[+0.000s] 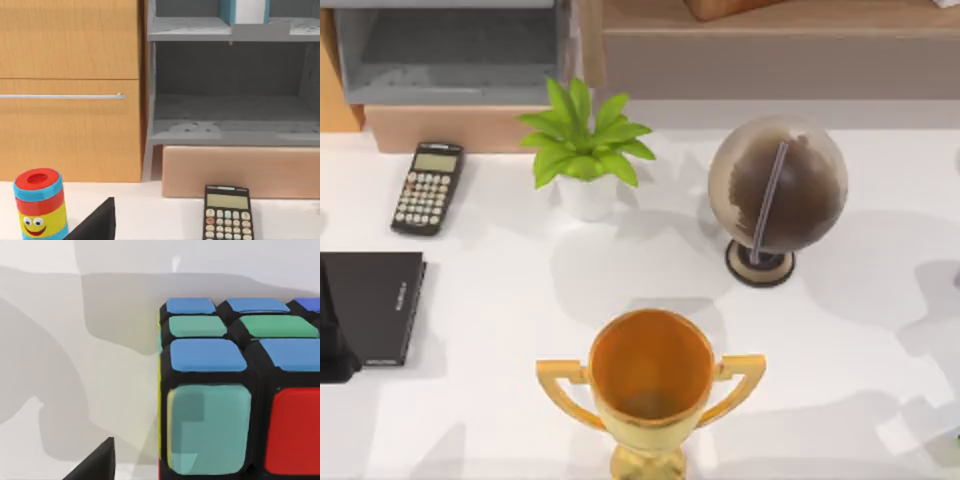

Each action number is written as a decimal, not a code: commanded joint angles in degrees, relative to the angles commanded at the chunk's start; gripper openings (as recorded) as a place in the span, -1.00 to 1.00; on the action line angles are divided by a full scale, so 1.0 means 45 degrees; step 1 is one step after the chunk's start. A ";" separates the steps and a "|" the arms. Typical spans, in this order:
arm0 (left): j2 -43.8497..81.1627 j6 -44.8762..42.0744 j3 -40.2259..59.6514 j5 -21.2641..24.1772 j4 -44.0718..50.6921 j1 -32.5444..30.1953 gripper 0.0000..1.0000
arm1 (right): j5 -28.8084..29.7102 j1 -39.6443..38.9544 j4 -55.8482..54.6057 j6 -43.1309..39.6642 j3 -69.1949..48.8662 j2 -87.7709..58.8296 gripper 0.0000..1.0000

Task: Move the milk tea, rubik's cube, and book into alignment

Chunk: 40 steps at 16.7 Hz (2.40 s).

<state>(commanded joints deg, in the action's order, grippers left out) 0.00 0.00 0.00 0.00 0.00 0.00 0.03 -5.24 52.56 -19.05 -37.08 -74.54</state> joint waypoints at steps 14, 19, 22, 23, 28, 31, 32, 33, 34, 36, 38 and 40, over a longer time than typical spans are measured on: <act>0.0000 0.0000 0.0000 0.0000 0.0000 0.0000 1.00 | 0.0000 0.0000 0.0000 0.0000 0.0000 0.0000 -0.66; 0.0000 0.0000 0.0000 0.0000 0.0000 0.0000 1.00 | 0.0000 0.0000 0.0000 0.0000 0.0000 0.0000 -1.00; 0.0000 0.0000 0.0000 0.0000 0.0000 0.0000 1.00 | 0.0000 0.0000 0.0000 0.0000 0.0000 0.0000 -1.00; 0.0000 0.0000 0.0000 0.0000 0.0000 0.0000 1.00 | 0.0000 0.0000 0.0000 0.0000 0.0000 0.0000 -1.00; 0.0000 0.0000 0.0000 0.0000 0.0000 0.0000 1.00 | 0.0008 0.0014 0.0483 -0.0005 -0.0399 0.0173 -1.00; 0.0000 0.0000 0.0000 0.0000 0.0000 0.0000 1.00 | 0.0009 0.0023 0.1453 -0.0017 -0.0905 0.0419 -1.00; 0.0000 0.0000 0.0000 0.0000 0.0000 0.0000 1.00 | 0.0009 0.0027 0.1679 -0.0018 -0.1090 0.0529 -1.00; 0.0000 0.0000 0.0000 0.0000 0.0000 0.0000 1.00 | 0.0010 0.0030 0.1793 -0.0018 -0.1203 0.0612 -1.00; 0.0000 0.0000 0.0000 0.0000 0.0000 0.0000 1.00 | 0.0010 0.0030 0.1802 -0.0018 -0.1211 0.0620 -1.00; 0.0000 0.0000 0.0000 0.0000 0.0000 0.0000 1.00 | 0.0005 0.0020 0.1769 0.0003 -0.1170 0.0563 -1.00; 0.0000 0.0000 0.0000 0.0000 0.0000 0.0000 1.00 | 0.0114 -0.0073 0.1605 0.0086 -0.1313 0.0438 -1.00; 0.0000 0.0000 0.0000 0.0000 0.0000 0.0000 1.00 | 0.0497 -0.0372 0.0943 0.0375 -0.1874 0.0051 -1.00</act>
<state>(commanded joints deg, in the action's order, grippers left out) 0.00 0.00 0.00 0.00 0.00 0.00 2.26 -6.91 56.80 -17.37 -45.51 -74.31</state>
